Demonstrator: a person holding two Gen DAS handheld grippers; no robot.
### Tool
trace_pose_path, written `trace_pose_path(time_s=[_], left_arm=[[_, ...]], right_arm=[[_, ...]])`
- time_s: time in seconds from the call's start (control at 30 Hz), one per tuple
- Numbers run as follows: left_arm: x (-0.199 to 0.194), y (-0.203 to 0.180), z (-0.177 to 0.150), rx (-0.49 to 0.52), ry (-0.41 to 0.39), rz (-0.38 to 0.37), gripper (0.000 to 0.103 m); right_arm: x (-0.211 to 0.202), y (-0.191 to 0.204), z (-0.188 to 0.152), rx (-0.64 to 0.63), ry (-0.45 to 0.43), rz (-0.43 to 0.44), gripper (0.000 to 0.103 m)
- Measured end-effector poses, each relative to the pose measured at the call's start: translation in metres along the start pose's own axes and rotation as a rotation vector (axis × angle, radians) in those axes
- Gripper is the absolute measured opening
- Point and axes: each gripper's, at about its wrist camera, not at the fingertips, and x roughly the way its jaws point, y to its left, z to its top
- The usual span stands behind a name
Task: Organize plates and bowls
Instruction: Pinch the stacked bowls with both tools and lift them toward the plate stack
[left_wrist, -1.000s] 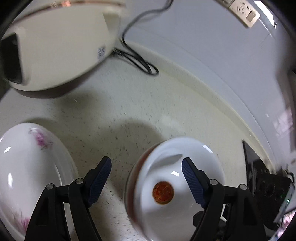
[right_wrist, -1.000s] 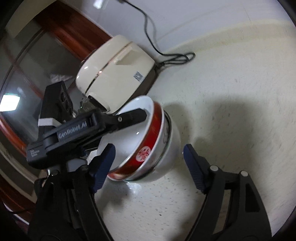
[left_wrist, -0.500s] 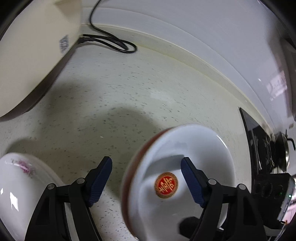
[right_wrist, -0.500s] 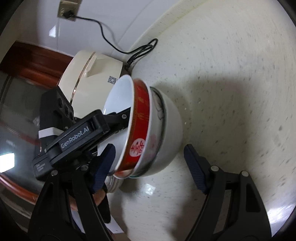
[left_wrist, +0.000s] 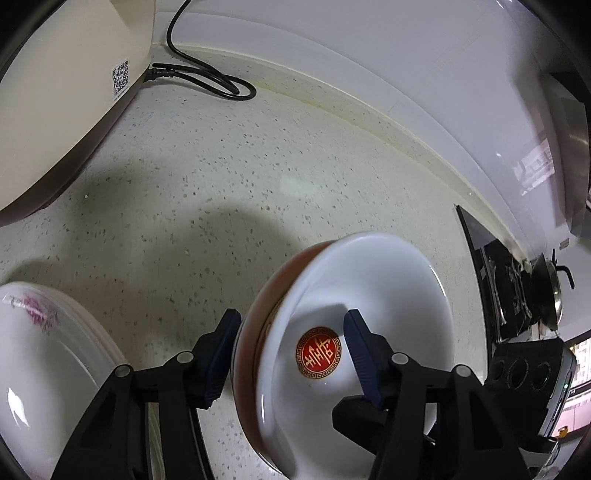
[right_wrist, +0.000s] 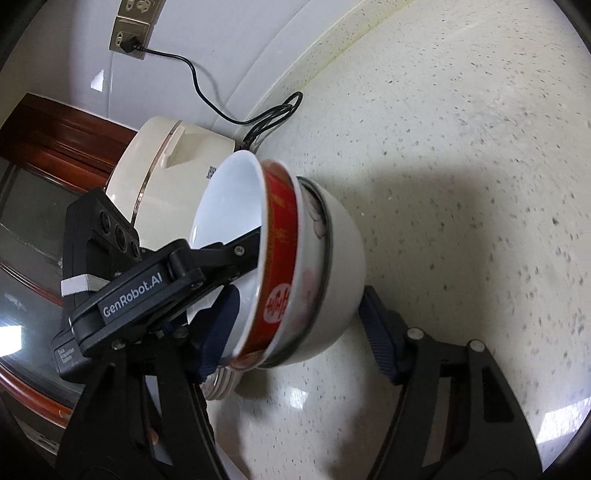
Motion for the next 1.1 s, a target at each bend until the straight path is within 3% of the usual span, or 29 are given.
trace_pose_path(time_s=[0.23,0.43,0.8,1.1], left_arm=[[-0.021,-0.003,-0.014,0.006,-0.038,-0.034,0.058],[-0.057,0.001,-0.019,-0.004,-0.095,-0.048,0.058],[-0.131,0.044,-0.029,-0.057,-0.207,0.036,0.058],[-0.144,0.095,-0.036,-0.13,-0.212,0.067,0.058]], right_arm=[[-0.011,0.012,-0.01,-0.027,-0.024,-0.016,0.069],[-0.016,0.045,-0.012,-0.081,-0.019,-0.013,0.069],[0.02,0.11,-0.03,-0.158,0.052,0.08,0.069],[0.061,0.13,-0.048,-0.186,0.129,0.091,0.069]])
